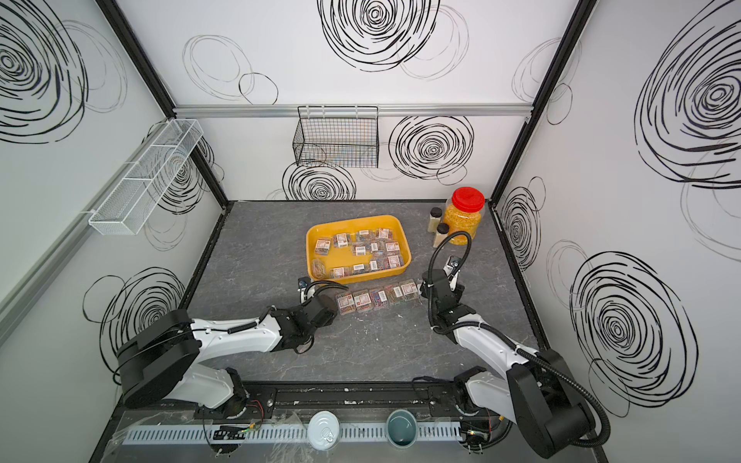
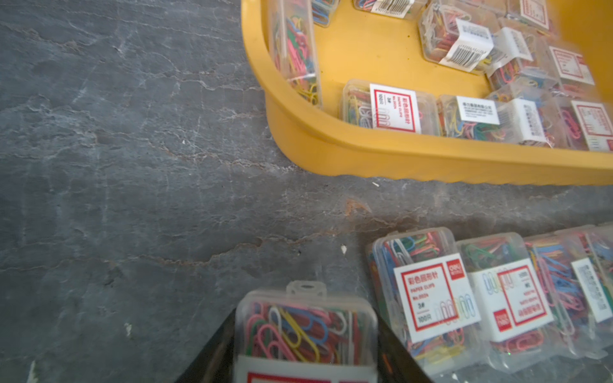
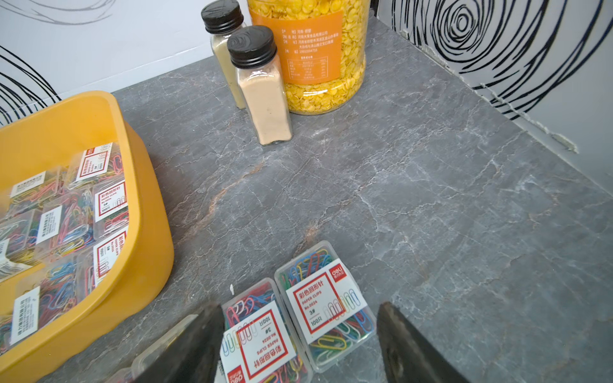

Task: Take the paper clips out of the storage box
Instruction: Place the boxed paper clips at the center of the board.

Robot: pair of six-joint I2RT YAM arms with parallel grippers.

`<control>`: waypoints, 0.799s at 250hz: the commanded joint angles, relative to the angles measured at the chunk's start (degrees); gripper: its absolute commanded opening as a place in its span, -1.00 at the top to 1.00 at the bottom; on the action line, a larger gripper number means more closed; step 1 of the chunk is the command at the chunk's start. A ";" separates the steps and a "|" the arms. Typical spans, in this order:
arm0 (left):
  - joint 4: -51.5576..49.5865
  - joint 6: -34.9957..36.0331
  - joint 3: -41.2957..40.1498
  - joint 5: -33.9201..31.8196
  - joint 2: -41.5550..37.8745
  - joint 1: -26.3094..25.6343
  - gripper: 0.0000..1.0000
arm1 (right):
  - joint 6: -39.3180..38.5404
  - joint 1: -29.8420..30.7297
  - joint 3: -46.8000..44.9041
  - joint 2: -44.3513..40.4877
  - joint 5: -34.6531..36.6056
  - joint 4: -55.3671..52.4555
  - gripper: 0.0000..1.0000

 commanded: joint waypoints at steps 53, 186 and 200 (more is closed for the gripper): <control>4.80 -0.90 2.74 0.35 4.21 0.94 0.20 | -0.31 0.30 -0.92 -1.79 0.94 0.20 -0.51; 6.85 -2.43 2.80 0.63 5.63 1.89 -0.25 | -0.41 0.36 -1.00 -1.86 0.80 0.21 -0.53; 6.96 -2.64 2.61 0.55 5.41 1.90 -0.30 | -0.47 0.32 -0.83 -1.62 0.73 0.21 -0.53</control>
